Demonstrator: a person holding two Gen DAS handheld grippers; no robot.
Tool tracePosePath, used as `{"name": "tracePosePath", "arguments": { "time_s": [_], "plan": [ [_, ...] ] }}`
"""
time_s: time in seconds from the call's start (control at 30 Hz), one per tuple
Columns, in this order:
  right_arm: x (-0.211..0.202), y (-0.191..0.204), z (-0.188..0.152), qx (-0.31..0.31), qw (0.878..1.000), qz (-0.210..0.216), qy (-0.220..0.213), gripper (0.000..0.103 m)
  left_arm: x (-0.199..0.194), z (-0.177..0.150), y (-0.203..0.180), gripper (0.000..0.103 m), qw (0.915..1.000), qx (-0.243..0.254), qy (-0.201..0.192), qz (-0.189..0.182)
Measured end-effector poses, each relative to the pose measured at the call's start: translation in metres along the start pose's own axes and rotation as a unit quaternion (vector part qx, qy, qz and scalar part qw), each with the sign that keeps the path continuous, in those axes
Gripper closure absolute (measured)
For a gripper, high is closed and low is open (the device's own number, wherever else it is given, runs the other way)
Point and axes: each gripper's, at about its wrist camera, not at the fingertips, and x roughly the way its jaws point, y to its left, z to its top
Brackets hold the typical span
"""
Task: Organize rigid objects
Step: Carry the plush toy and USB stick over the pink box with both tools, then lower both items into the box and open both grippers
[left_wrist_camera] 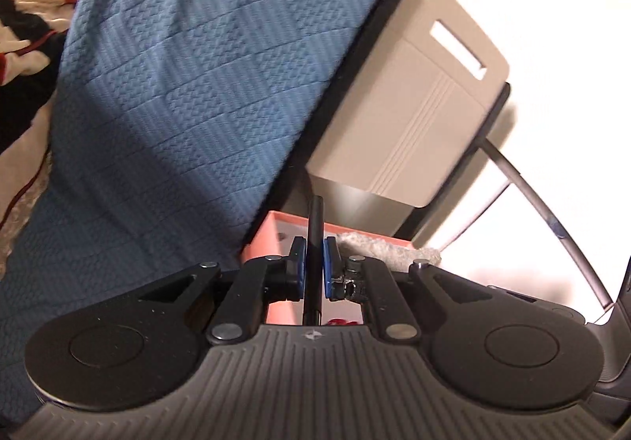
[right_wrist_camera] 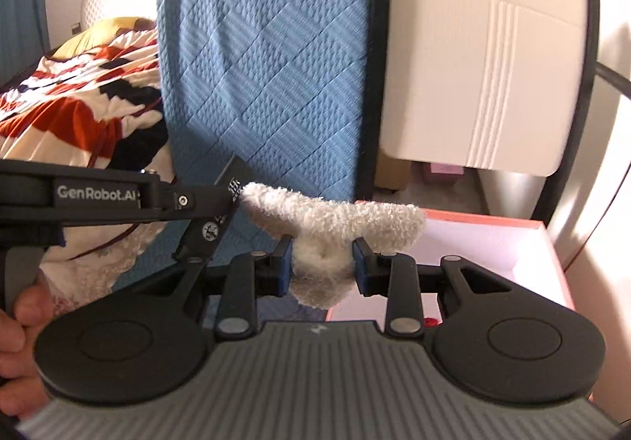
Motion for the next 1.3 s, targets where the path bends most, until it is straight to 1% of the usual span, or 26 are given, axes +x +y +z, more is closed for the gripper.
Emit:
{"name": "tracePosePath", "arguments": {
  "time_s": [0.13, 0.23, 0.47, 0.63, 0.77, 0.83, 1.0, 1.2, 1.3],
  "plan": [
    [-0.005, -0.016, -0.005, 0.01, 1.0, -0.013, 0.002, 0.069, 0.01, -0.002, -0.017, 0.092, 0.9998, 0.003, 0.008, -0.015],
    [-0.006, -0.029, -0.013, 0.02, 0.999, -0.025, 0.01, 0.069, 0.02, -0.01, -0.027, 0.092, 0.9994, 0.004, 0.021, -0.026],
    [-0.001, -0.059, -0.04, 0.056, 0.996, -0.05, 0.045, 0.069, 0.051, -0.04, -0.045, 0.092, 0.9969, 0.016, 0.065, -0.042],
    [0.009, -0.081, -0.061, 0.092, 0.991, -0.071, 0.072, 0.069, 0.075, -0.059, -0.054, 0.092, 0.9937, 0.022, 0.098, -0.048],
    [0.02, -0.095, -0.077, 0.099, 0.986, -0.088, 0.097, 0.069, 0.092, -0.072, -0.058, 0.092, 0.9902, 0.031, 0.127, -0.049],
    [0.024, -0.101, -0.084, 0.107, 0.984, -0.089, 0.106, 0.069, 0.099, -0.078, -0.061, 0.092, 0.9878, 0.04, 0.141, -0.054],
    [0.032, -0.105, -0.1, 0.111, 0.982, -0.088, 0.128, 0.069, 0.112, -0.091, -0.063, 0.092, 0.9837, 0.049, 0.167, -0.048],
    [0.034, -0.105, -0.111, 0.12, 0.979, -0.087, 0.141, 0.068, 0.118, -0.099, -0.06, 0.092, 0.9809, 0.051, 0.184, -0.038],
    [0.034, -0.107, -0.112, 0.127, 0.978, -0.085, 0.142, 0.068, 0.116, -0.101, -0.066, 0.092, 0.9794, 0.078, 0.184, -0.031]
  ]
}}
